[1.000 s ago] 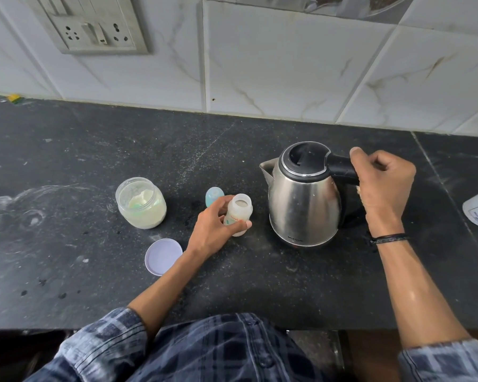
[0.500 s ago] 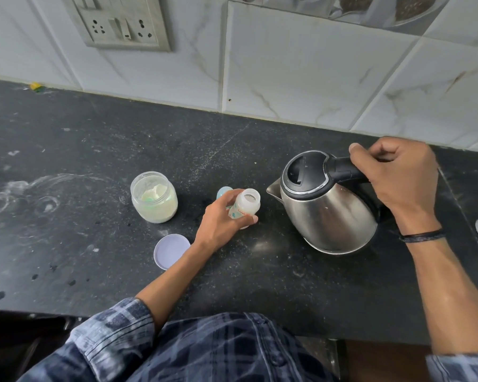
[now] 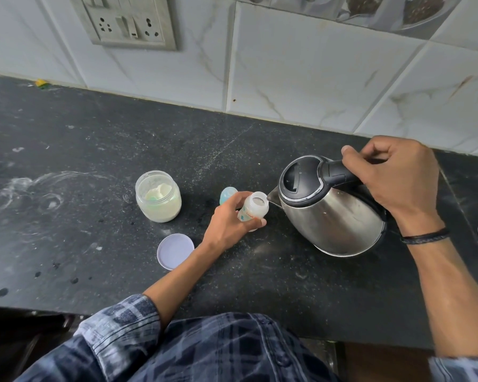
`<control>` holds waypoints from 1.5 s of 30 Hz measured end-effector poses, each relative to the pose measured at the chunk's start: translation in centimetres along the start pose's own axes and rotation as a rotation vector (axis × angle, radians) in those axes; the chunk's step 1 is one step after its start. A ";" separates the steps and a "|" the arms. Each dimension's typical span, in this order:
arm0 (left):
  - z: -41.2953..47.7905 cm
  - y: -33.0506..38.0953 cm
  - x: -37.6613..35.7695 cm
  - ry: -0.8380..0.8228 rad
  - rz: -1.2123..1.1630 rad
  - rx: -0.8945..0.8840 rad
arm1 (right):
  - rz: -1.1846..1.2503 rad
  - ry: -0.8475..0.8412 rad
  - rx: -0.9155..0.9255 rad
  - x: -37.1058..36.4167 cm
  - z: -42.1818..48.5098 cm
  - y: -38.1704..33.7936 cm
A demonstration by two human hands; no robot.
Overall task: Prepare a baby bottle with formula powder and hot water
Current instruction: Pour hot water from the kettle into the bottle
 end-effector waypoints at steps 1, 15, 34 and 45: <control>0.0 0.0 0.0 -0.002 0.004 -0.002 | -0.009 0.003 0.006 0.0 0.0 -0.2; 0.0 -0.2 -0.3 -0.010 0.009 -0.017 | -0.079 0.006 0.033 0.0 -0.4 -1.1; -0.1 -0.4 -0.4 -0.017 0.007 -0.011 | -0.097 0.030 0.048 -0.1 -0.6 -0.8; -0.2 -0.3 -0.4 -0.005 -0.029 0.000 | 0.312 0.038 -0.121 -0.2 -0.5 3.7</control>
Point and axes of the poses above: each hand's wrist, its own z-axis towards the middle knuckle, its own x-axis out of the back of the hand, y = z × x, the point moved 4 cm from there along z, towards the middle knuckle, and after that the axes turned 12 degrees about -y, right-handed, at the moved point
